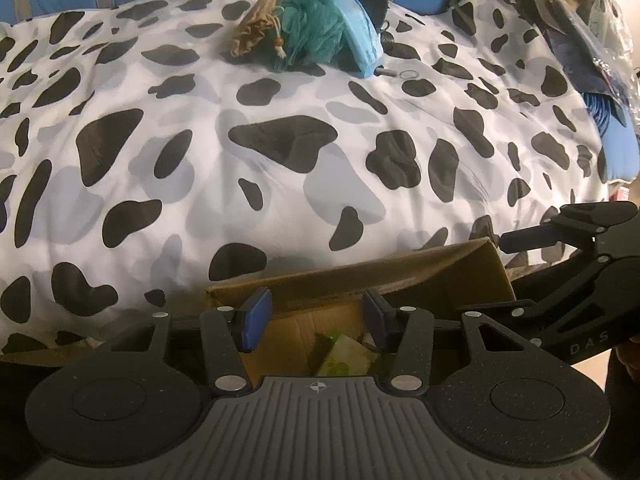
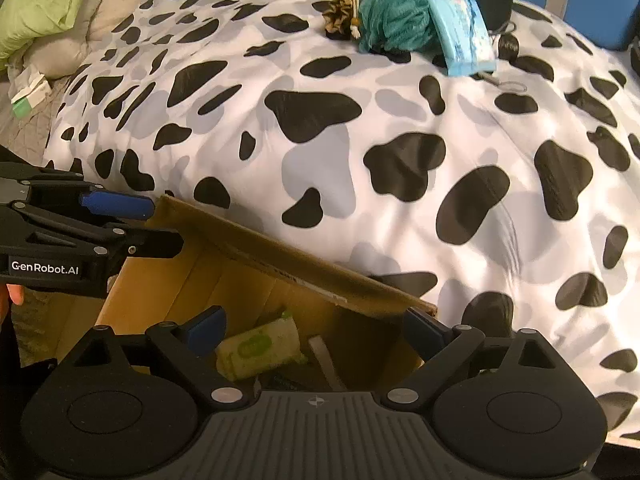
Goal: Organize soft objects
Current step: 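Move both open tools back toward the pile on the duvet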
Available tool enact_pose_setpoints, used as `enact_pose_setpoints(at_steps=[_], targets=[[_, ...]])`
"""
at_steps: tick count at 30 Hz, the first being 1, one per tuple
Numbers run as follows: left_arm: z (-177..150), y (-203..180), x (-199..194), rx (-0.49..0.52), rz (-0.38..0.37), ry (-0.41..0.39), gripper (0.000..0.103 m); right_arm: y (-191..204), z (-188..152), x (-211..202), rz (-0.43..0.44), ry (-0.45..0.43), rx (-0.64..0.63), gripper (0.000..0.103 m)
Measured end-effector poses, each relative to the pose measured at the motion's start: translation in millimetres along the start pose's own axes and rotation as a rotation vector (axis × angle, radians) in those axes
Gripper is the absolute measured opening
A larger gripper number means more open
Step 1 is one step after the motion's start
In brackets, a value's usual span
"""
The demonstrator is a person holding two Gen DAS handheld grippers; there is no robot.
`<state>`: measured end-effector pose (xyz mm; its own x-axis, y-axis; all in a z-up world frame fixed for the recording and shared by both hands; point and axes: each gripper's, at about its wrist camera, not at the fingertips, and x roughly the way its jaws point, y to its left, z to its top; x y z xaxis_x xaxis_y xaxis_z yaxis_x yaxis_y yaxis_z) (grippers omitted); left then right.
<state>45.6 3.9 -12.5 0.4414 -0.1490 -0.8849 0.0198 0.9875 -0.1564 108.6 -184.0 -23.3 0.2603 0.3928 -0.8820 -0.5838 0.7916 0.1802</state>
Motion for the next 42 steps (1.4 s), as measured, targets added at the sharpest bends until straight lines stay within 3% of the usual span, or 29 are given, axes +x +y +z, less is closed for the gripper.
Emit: enact_pose_setpoints(at_steps=[23,29,42], targets=[[13.7,22.1,-5.2,-0.086,-0.006,-0.033,0.049,-22.5,7.8,-21.6,-0.122,-0.16,0.119,0.1],[21.2,19.6,-3.6,-0.057,0.007,-0.045,0.049,-26.5,12.0,-25.2,-0.167,-0.191,0.129,0.103],[42.2,17.6,-5.1,-0.023,0.003,-0.128,0.049,-35.2,24.4,-34.7,-0.18,-0.273,0.122,0.103]])
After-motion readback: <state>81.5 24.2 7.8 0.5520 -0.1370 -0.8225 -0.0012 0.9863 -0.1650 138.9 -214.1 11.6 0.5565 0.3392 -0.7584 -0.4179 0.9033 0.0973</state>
